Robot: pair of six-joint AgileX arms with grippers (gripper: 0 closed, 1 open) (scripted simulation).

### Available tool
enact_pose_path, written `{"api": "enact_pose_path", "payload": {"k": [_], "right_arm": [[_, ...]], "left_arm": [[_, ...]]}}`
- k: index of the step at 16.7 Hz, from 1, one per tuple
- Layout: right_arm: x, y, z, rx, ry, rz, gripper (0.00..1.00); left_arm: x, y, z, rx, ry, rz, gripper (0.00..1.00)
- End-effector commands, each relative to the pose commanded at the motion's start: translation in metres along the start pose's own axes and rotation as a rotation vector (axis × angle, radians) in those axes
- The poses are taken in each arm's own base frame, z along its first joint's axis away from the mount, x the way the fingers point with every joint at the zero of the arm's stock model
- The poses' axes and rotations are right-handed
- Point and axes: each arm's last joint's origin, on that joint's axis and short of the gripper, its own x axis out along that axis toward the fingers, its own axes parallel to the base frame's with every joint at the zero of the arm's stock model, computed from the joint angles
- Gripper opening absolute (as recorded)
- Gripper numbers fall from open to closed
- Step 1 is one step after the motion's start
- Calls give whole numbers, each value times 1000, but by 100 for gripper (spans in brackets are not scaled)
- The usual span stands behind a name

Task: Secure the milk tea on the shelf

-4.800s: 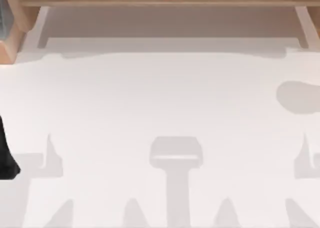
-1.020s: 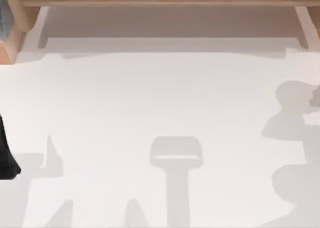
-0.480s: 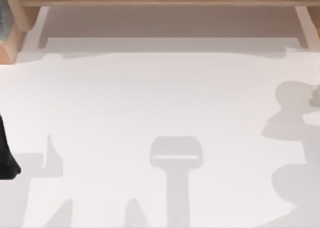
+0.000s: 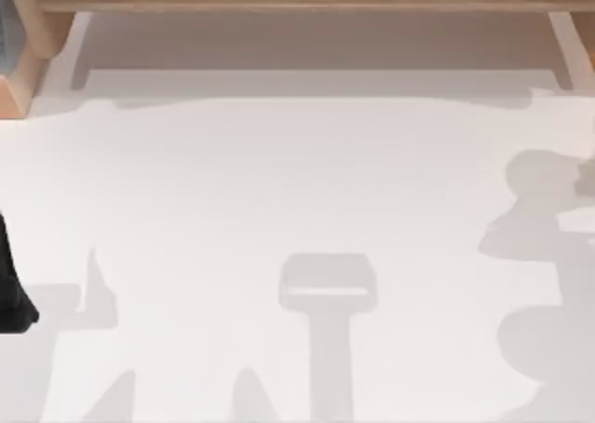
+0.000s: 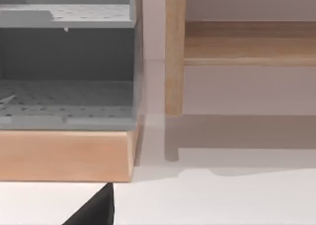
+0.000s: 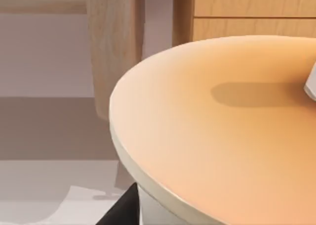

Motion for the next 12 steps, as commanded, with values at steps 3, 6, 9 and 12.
{"api": "enact_pose_path", "payload": {"k": [3,6,9,12], "right_arm": [[7,8,13,-14,-40,17,0],[28,44,33,-33,-58,96,0],[50,112,48,-53,-7,217,0],[61,200,67,-86,55,326,0]], "left_arm": [[0,0,0,0,0,0,100],[0,0,0,0,0,0,100],[0,0,0,0,0,0,100],[0,0,0,0,0,0,100]]}}
